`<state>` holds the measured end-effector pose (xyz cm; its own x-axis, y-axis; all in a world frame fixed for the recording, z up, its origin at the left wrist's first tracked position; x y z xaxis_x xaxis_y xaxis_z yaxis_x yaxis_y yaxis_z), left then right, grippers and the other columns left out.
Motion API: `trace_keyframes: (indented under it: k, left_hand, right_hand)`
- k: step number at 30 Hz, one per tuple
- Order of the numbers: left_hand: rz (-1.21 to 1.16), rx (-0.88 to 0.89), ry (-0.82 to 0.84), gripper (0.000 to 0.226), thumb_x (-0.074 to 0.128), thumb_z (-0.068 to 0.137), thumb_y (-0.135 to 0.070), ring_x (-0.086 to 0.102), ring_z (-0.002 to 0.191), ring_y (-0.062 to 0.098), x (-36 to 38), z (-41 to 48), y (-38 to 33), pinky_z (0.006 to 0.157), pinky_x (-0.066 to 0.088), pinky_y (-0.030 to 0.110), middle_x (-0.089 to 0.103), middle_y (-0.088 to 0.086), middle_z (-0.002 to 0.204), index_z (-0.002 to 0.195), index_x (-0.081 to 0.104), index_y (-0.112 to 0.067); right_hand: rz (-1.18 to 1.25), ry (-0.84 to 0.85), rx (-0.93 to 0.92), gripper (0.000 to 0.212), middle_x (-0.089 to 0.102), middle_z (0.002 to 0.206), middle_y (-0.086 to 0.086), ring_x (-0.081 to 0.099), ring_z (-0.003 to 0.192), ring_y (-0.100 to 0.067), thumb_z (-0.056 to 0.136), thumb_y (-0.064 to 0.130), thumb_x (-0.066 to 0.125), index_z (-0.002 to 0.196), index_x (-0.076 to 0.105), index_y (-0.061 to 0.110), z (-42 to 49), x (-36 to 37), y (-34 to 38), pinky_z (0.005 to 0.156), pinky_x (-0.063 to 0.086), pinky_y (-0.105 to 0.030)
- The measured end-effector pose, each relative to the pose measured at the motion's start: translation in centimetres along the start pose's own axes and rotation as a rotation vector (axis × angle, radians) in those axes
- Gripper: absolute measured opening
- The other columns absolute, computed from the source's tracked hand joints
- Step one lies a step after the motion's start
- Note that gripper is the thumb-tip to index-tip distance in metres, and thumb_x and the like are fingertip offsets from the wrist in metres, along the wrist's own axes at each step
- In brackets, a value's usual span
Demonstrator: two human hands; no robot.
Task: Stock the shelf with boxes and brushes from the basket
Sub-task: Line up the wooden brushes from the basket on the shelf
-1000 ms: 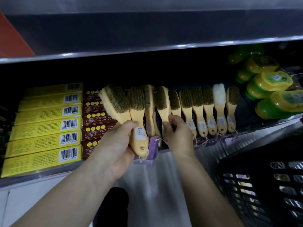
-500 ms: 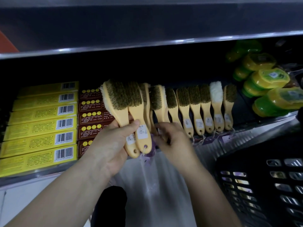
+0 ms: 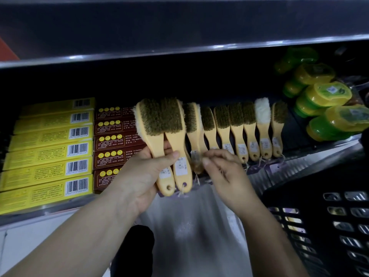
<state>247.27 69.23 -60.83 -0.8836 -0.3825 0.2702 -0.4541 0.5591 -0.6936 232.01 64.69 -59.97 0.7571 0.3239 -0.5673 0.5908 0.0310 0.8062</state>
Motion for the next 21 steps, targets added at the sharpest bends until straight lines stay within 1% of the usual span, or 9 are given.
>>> trace_keyframes:
  k: [3,6,8,10,12,14,17,20,21]
  left_hand:
    - [-0.018,0.000,0.000,0.030,0.065,0.080,-0.003,0.069,0.064,0.018,0.3,0.3,0.2,0.048,0.053,0.035,0.073,0.006,0.085,0.108,0.065,-0.014]
    - [-0.026,-0.017,0.021,0.026,0.064,0.081,-0.005,0.071,0.065,0.019,0.7,0.3,0.6,0.052,0.057,0.038,0.075,0.007,0.087,0.105,0.066,-0.016]
    - [-0.057,-0.006,0.024,0.018,0.058,0.088,-0.007,0.070,0.065,0.014,1.0,0.3,0.6,0.050,0.055,0.028,0.075,0.004,0.083,0.100,0.067,-0.017]
    - [-0.079,-0.005,0.003,0.021,0.050,0.094,-0.011,0.064,0.071,0.010,1.1,0.4,0.4,0.057,0.052,0.023,0.071,-0.001,0.083,0.097,0.069,-0.020]
    - [-0.120,-0.022,-0.002,0.027,0.044,0.096,-0.010,0.057,0.073,0.009,1.3,0.5,0.3,0.062,0.048,0.022,0.065,-0.002,0.080,0.103,0.069,-0.019]
    - [-0.131,-0.038,0.016,0.034,0.038,0.094,-0.010,0.060,0.070,0.012,1.4,0.5,0.3,0.061,0.051,0.026,0.067,0.000,0.076,0.110,0.068,-0.018]
    - [-0.044,-0.058,0.046,0.040,0.033,0.092,-0.014,0.067,0.094,0.030,1.5,0.2,0.3,0.075,0.053,0.043,0.069,0.015,0.108,0.112,0.067,-0.023]
    - [-0.030,-0.040,0.068,0.037,0.036,0.094,-0.006,0.066,0.072,0.022,1.9,0.3,0.2,0.057,0.053,0.035,0.067,0.012,0.094,0.110,0.067,-0.018]
    - [-0.020,-0.025,0.063,0.035,0.038,0.094,-0.002,0.066,0.072,0.021,2.0,0.4,0.2,0.057,0.054,0.034,0.068,0.010,0.088,0.107,0.067,-0.016]
  right_hand:
    - [0.415,0.104,0.051,0.029,0.070,0.092,0.007,0.064,0.092,-0.005,0.083,0.044,0.054,0.094,0.070,0.023,-0.3,1.2,1.9,0.082,0.050,-0.020]
    - [0.491,0.204,0.118,0.016,0.072,0.089,-0.003,0.069,0.086,-0.021,0.083,0.017,0.068,0.099,0.069,0.019,-0.5,2.7,2.3,0.077,0.057,-0.034]
    - [0.517,0.146,0.152,0.017,0.072,0.091,-0.007,0.069,0.084,-0.022,0.085,0.009,0.065,0.098,0.068,0.019,-0.2,2.2,1.5,0.073,0.057,-0.034]
    - [0.551,0.016,0.188,0.018,0.072,0.088,-0.002,0.068,0.077,-0.012,0.086,0.008,0.063,0.096,0.068,0.022,0.3,0.6,-0.1,0.064,0.054,-0.022]
    - [0.454,-0.164,0.207,0.018,0.071,0.084,0.006,0.067,0.076,-0.006,0.088,0.010,0.061,0.095,0.066,0.026,1.2,-1.7,-2.2,0.061,0.050,-0.014]
    - [0.322,-0.263,0.249,0.017,0.070,0.090,0.005,0.066,0.081,-0.009,0.090,0.012,0.060,0.104,0.066,0.019,2.0,-2.9,-4.1,0.062,0.050,-0.014]
    - [0.207,-0.249,0.312,0.025,0.069,0.100,-0.001,0.065,0.093,-0.017,0.091,0.015,0.059,0.115,0.064,0.013,2.9,-2.3,-5.9,0.082,0.054,-0.033]
    - [0.113,-0.245,0.304,0.029,0.068,0.106,0.001,0.061,0.102,-0.017,0.092,0.016,0.058,0.120,0.062,0.014,3.2,-1.6,-6.4,0.090,0.049,-0.032]
    - [0.092,-0.260,0.302,0.030,0.066,0.107,0.001,0.059,0.103,-0.016,0.092,0.017,0.057,0.122,0.061,0.014,3.2,-1.6,-6.4,0.090,0.047,-0.031]
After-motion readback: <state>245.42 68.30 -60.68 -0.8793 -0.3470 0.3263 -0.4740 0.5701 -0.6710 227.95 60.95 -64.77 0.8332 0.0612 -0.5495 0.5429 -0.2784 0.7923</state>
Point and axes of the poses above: each hand's wrist, its own z-axis towards the middle knuckle, its own x-axis out of the palm, y = z × x, the point moved 10 cm from there along z, towards the middle knuckle
